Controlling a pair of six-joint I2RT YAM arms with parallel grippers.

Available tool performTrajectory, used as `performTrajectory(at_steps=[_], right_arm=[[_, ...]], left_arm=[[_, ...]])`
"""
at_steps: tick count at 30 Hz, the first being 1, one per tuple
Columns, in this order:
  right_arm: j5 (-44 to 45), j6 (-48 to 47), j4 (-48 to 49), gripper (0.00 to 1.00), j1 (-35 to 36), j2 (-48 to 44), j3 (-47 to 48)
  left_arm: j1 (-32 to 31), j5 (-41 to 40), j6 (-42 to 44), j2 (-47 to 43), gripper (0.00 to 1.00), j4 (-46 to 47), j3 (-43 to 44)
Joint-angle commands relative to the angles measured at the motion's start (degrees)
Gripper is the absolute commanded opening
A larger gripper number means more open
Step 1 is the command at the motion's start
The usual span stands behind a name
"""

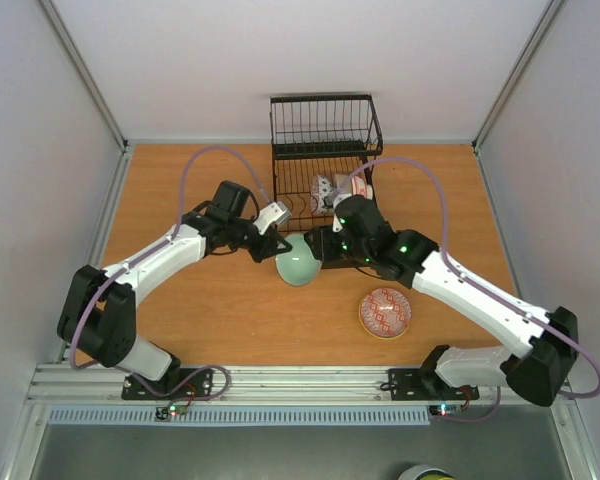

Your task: Load the bowls into the dish rack

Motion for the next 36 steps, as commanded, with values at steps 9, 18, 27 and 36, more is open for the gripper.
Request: performTrajectory(at_steps=[9,18,27,36], right_arm=[[-13.85,3.92,10.38,0.93,-0.47,-10.46,-9.26],[-15.88,7.57,13.44,0.98,-0.47,-11.09,-14.04],[-19.52,10.2,18.81,0.93,-0.47,-9.47,-15.4],[-25.84,12.55,25.03,0.62,-1.96,-6.84,-15.9]], left_arm=[[3.67,20.37,1.82,-4.27,0.0,7.67,-2.98],[5.09,23.59,-0.23,-5.74,0.01,10.99,-4.42],[5.87,25.91,-2.1,-6.76,0.0,12.4,-5.08],[6.31,26.88,-2.71,-7.15,0.01,12.38,-5.14]])
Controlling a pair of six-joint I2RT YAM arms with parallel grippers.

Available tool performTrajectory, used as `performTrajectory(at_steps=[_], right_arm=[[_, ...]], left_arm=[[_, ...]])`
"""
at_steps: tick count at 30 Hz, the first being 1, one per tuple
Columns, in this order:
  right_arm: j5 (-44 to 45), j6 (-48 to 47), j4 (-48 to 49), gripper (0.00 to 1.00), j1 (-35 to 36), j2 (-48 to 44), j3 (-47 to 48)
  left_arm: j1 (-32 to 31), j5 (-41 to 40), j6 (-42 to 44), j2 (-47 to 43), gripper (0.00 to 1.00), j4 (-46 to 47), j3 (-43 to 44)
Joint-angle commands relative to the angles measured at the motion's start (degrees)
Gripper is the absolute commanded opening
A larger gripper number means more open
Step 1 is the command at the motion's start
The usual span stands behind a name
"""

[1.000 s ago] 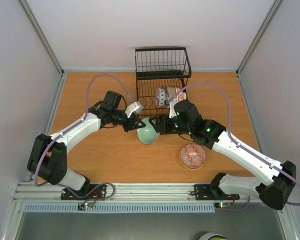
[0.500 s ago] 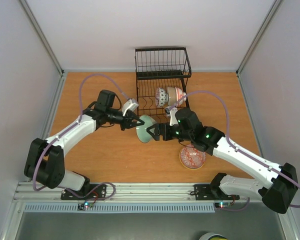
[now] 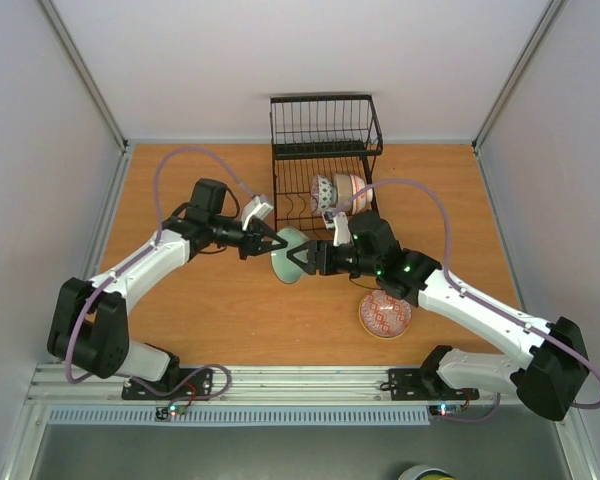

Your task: Load the bowls into the dish rack

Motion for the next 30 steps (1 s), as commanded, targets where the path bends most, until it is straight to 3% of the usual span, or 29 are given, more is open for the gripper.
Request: performTrajectory(at_steps=[1,5,9,11,16,18,25,30], right_arm=[[-3.9,1.2,4.55,0.53,-0.84,0.59,-0.61],[-4.27,1.34,4.12,0.03,-1.58,0.21,-0.25],[-1.74,-0.92,-0.29,0.01,-2.08,0.0,1.78],[-0.04,-2.48,-2.51,0.01,-2.28,0.07,3.01],[3.28,-5.5,-6.03,0.01,-3.42,1.5,6.65],[4.53,-6.66,-6.84,0.01,-4.02,2.91,8.33],[11.21,-11.74,-11.8,0.01,-4.93,13.8,19.21],[24.91,-17.04,-18.65,0.01,-4.85,26.91,32.27]], left_arm=[[0.46,4.23,-1.47,-2.81,0.0,4.37,0.23],[0.53,2.28,-2.01,-2.66,0.0,5.01,0.08],[0.53,-2.53,-3.46,-2.92,0.01,6.09,-0.15],[0.51,-4.33,-4.14,-3.26,0.06,6.63,-0.41],[0.51,-7.74,-5.11,-4.07,0.45,7.62,-0.92],[0.47,-9.9,-5.91,-4.62,0.55,8.33,-1.29],[0.6,-27.04,-9.48,-8.24,0.63,12.88,-4.15],[0.82,-37.06,-9.65,-9.2,0.64,13.21,-4.41]])
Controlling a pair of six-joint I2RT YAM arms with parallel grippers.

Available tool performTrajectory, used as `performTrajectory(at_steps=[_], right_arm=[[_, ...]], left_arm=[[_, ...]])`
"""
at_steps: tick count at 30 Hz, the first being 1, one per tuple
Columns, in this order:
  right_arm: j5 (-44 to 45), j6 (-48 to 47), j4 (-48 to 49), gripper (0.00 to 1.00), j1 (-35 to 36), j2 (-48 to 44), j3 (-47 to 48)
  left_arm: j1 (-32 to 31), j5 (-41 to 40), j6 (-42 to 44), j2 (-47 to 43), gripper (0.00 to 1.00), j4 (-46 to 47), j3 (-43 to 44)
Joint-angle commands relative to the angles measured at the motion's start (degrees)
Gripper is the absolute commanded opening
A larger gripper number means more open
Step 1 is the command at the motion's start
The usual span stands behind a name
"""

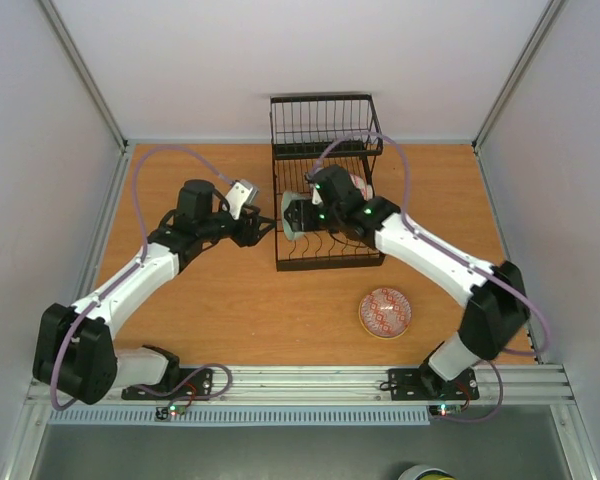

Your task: Load the bowls into the dish rack

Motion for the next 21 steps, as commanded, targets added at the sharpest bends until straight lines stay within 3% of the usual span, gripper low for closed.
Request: performTrajectory(at_steps=[1,7,14,21], right_arm=[[13.52,-6.86,-3.51,0.01,-0.13,8.27,10.83],[22.66,-11.31,-6.95,0.01,-0.03,18.87,23.17],[26.72,-15.12,-9.6,0.01,0.06,28.18,33.17],[33.16,-18.5,-9.72,0.01,0.23,33.88,37.0]], left_arm=[[0.45,-10.27,-0.9,-1.67,0.64,4.72,-0.69],[0.54,-10.12,-0.73,-1.92,0.64,5.24,-1.11],[0.56,-9.37,-0.39,-1.53,0.65,5.4,-1.15],[0.62,-9.37,-0.29,-1.68,0.65,5.64,-1.3]])
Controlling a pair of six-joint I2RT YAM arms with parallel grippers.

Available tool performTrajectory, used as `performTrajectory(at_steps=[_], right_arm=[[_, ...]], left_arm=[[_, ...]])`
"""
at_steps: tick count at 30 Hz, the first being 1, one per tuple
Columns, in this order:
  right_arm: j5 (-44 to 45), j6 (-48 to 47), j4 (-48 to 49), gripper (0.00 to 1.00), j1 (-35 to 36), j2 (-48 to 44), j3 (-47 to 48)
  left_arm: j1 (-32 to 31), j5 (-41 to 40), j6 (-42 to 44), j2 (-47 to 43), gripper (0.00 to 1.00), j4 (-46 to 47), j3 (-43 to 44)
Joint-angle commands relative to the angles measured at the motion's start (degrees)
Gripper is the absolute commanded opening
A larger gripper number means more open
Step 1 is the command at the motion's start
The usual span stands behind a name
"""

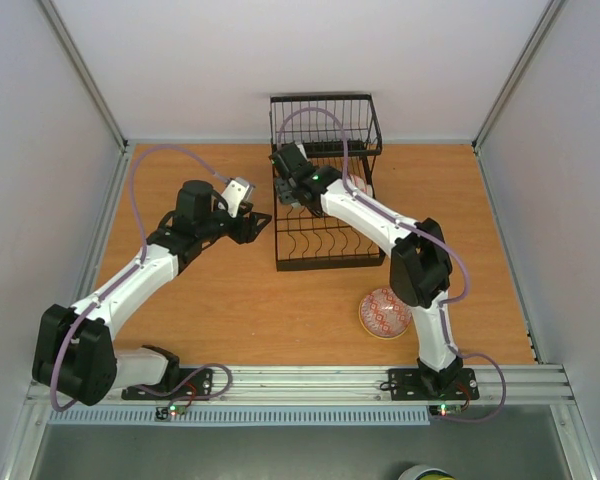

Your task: Load the bowls into the dish rack

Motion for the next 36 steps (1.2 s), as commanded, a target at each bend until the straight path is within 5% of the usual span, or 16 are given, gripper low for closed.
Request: performTrajectory(at_steps=[1,8,23,36], right_arm=[[7.01,-3.79,0.49,0.01,0.18,2.11,3.69],[9.14,-4.68,-0.05,0.01,0.31,5.34,4.87],[10.04,-1.13,6.25,0.01,2.52,-0.34,-10.09],[14.79,-2.04,6.58,0.01,2.78,2.65,-8.36]], left_arm=[[0.3,-0.46,-0.03,-1.03,0.65,3.69,-0.4],[0.25,0.16,0.11,-0.77,0.65,3.65,-0.32],[0.26,0.6,0.16,-0.95,0.65,3.72,-0.41],[0.27,1.31,0.39,-0.66,0.65,3.52,-0.23]])
